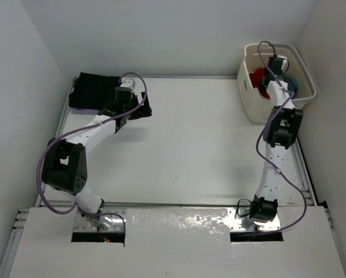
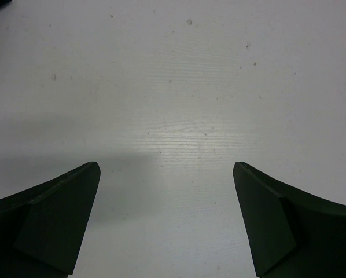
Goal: Fold and stack the t-shirts
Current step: Grab crumpled tshirt from bin with the right arm
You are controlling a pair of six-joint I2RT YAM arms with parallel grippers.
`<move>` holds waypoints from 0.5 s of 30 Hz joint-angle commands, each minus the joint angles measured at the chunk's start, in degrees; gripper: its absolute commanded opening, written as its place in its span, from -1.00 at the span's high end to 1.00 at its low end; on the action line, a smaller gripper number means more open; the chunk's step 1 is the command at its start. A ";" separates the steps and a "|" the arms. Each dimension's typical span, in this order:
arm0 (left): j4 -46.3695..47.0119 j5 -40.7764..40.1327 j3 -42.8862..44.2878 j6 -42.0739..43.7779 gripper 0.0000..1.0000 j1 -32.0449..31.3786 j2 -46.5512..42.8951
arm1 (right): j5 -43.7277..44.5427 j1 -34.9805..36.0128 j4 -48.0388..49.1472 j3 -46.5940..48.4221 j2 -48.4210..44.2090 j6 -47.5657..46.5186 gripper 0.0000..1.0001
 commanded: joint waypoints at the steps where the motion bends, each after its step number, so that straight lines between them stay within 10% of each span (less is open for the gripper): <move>1: 0.70 -1.12 2.35 1.01 -0.99 0.04 -0.73 | -0.90 -0.14 3.81 3.01 -4.55 0.17 1.00; 15: 2.98 1.25 -1.08 0.40 -0.99 0.04 -6.70 | -8.08 -0.05 13.94 3.45 -26.45 -1.86 1.00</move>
